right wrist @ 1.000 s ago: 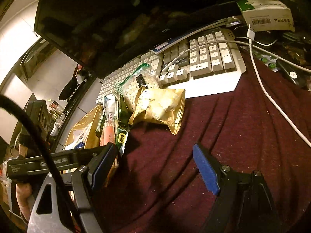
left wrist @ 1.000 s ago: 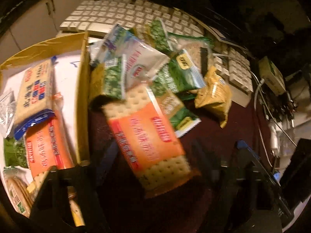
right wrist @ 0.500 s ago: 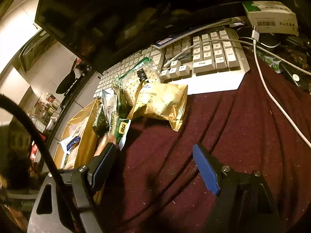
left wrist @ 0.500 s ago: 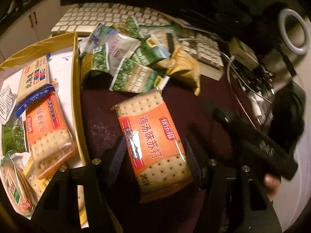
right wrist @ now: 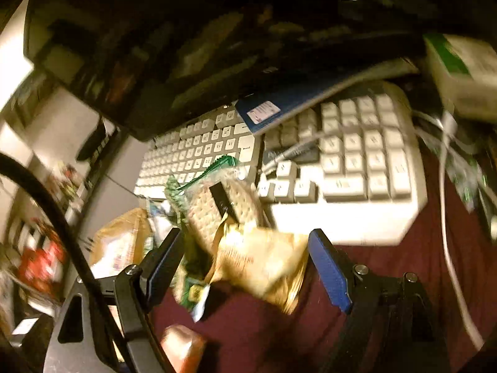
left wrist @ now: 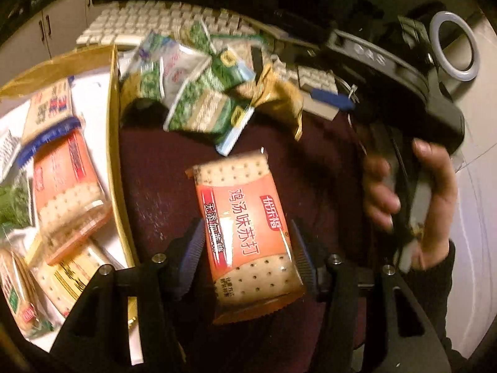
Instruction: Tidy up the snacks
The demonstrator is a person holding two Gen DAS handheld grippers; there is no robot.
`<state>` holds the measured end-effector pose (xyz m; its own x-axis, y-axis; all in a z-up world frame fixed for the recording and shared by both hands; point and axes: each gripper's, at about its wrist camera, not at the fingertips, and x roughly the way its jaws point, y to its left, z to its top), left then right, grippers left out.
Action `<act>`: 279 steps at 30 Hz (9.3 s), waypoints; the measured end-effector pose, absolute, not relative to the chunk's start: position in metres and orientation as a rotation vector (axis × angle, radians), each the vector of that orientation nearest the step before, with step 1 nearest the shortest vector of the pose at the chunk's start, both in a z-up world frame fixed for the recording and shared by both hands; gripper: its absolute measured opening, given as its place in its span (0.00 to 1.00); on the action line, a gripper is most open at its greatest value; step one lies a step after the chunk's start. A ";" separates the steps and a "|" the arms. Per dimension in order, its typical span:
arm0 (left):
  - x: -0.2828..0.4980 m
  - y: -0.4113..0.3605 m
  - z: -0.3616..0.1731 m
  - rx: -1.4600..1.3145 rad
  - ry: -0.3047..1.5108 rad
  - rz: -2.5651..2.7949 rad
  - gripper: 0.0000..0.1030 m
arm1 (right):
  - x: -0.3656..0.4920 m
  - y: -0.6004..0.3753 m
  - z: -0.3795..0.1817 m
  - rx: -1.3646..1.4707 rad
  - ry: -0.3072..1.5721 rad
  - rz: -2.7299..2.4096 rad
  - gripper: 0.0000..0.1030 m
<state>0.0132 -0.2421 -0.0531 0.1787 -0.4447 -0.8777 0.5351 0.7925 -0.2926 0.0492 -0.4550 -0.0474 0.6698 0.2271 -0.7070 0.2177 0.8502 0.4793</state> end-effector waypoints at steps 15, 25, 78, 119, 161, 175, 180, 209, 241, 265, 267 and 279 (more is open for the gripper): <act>0.000 -0.251 -0.054 0.119 1.213 -0.697 0.58 | 0.062 -0.440 -0.033 0.507 0.904 0.122 0.80; -0.001 -0.253 -0.055 0.122 1.209 -0.714 0.62 | 0.023 -0.439 -0.062 0.514 1.023 0.176 0.80; 0.012 -0.256 -0.050 0.142 1.148 -0.715 0.57 | -0.072 -0.425 -0.046 0.503 0.803 -0.037 0.47; 0.060 -0.030 -0.005 -0.283 0.961 -0.355 0.80 | 0.010 -0.262 -0.001 0.367 0.775 0.410 0.73; 0.059 -0.252 -0.034 -0.007 1.182 -0.698 0.47 | 0.001 -0.431 -0.046 0.646 0.809 0.070 0.73; 0.034 -0.188 -0.004 -0.128 1.079 -0.714 0.47 | 0.072 -0.392 -0.054 0.553 0.933 0.110 0.09; 0.039 -0.156 0.000 -0.191 1.053 -0.676 0.47 | 0.030 -0.391 -0.035 0.564 0.841 0.074 0.09; 0.053 -0.083 0.013 -0.235 0.832 -0.377 0.83 | 0.008 -0.298 -0.003 0.471 0.768 0.352 0.66; 0.138 -0.249 -0.049 0.235 1.121 -0.359 0.36 | 0.022 -0.402 -0.067 0.313 0.903 -0.031 0.71; 0.155 -0.195 -0.036 -0.208 1.323 -0.523 0.29 | 0.049 -0.378 -0.072 0.148 0.920 -0.089 0.77; 0.143 -0.194 -0.024 -0.178 1.291 -0.528 0.43 | 0.046 -0.381 -0.072 0.174 0.911 -0.079 0.77; 0.132 -0.260 -0.024 0.200 1.145 -0.479 0.30 | 0.039 -0.385 -0.070 0.214 0.896 -0.072 0.77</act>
